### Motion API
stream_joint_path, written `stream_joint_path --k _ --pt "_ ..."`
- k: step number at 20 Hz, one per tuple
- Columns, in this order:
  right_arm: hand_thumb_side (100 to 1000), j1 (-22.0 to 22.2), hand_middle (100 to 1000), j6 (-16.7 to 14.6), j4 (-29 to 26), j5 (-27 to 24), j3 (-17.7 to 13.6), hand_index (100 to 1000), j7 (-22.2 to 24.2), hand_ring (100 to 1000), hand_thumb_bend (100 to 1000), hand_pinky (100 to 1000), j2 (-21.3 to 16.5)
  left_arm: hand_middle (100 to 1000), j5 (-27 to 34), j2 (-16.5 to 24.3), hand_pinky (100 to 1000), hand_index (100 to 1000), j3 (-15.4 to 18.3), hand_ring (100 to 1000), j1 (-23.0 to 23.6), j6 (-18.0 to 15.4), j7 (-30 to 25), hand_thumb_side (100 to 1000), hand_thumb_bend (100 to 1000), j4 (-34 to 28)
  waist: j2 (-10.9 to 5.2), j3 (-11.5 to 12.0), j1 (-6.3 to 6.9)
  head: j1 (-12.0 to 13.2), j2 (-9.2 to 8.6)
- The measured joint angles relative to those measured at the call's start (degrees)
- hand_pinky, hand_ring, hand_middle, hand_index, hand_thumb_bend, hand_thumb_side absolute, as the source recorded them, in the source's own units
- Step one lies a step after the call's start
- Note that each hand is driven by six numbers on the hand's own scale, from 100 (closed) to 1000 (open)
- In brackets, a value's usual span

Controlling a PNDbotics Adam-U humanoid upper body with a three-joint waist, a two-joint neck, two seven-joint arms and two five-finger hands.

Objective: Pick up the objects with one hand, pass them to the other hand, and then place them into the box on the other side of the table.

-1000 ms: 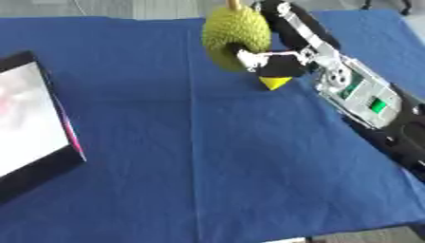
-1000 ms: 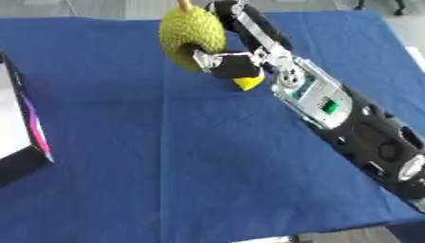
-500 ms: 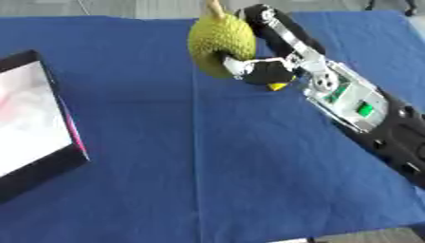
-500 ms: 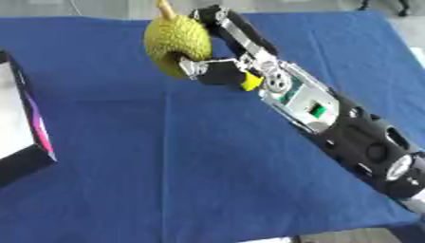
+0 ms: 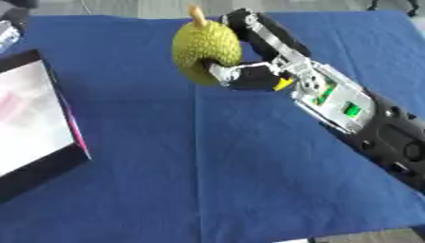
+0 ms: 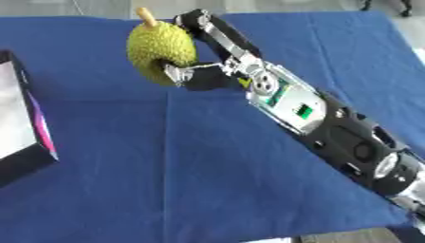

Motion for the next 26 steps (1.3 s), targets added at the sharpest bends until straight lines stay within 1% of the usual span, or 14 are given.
stream_joint_path --k 2,5,8,12,14,16,19,20,23,26 --pt "100 -0.2 404 -0.1 0.0 0.0 0.3 566 0.0 571 100 715 0.2 754 -1.6 -1.0 993 888 -1.3 809 -0.5 0.5 -2.0 639 100 0.2 0.0 0.1 0.0 0.2 -0.01" --pt "100 -0.5 404 -0.1 0.0 0.0 0.8 566 0.2 571 100 716 0.5 742 -4.0 -2.0 998 873 -3.1 812 -0.9 1.4 -4.5 689 100 0.3 0.0 0.4 0.0 0.3 -0.02" --pt "100 -0.8 403 0.0 0.0 0.2 1.0 566 0.5 570 100 715 0.8 741 -5.8 -2.8 999 864 -4.5 812 -0.9 2.2 -6.4 713 100 0.3 0.0 0.4 0.0 0.3 -0.03" --pt "100 -1.0 403 0.2 0.0 0.5 1.3 566 0.8 570 100 715 1.1 747 -7.0 -3.6 1000 868 -5.6 818 -1.0 2.6 -8.0 716 100 0.3 0.0 0.4 0.0 0.3 -0.03" --pt "100 -1.2 403 0.3 0.0 0.7 1.6 566 1.0 570 100 716 1.4 753 -7.6 -4.0 999 873 -6.0 823 -1.0 2.5 -8.7 702 110 0.3 0.0 0.4 0.0 0.3 -0.03" --pt "100 -1.3 403 0.3 0.0 1.0 1.7 565 1.2 570 100 716 1.5 756 -8.6 -4.4 997 875 -6.3 826 -1.1 2.3 -9.0 678 169 0.3 0.0 0.4 0.0 0.4 -0.03" --pt "100 -1.5 403 -0.1 0.0 1.2 2.1 565 1.6 570 100 716 1.6 756 -10.3 -5.0 994 867 -6.5 832 -1.2 2.0 -8.8 670 324 0.3 0.0 0.4 0.0 0.5 -0.04" --pt "100 -1.5 403 -0.2 0.0 1.3 2.2 565 1.7 569 100 716 1.7 754 -10.9 -5.2 993 863 -6.7 831 -1.2 1.8 -8.6 666 360 0.3 0.01 0.4 0.0 0.5 -0.04" --pt "100 -1.5 403 -0.4 0.0 1.6 2.4 565 2.1 569 100 716 2.0 754 -13.2 -5.6 1000 861 -7.2 837 -1.2 1.0 -7.8 658 418 0.2 0.02 0.4 0.0 0.7 -0.04" --pt "100 -1.5 403 -0.4 0.0 2.0 2.7 565 2.4 569 100 716 2.2 750 -14.7 -6.3 1000 860 -7.4 839 -1.3 0.2 -6.9 639 450 -0.1 0.05 0.4 0.0 0.7 -0.04"
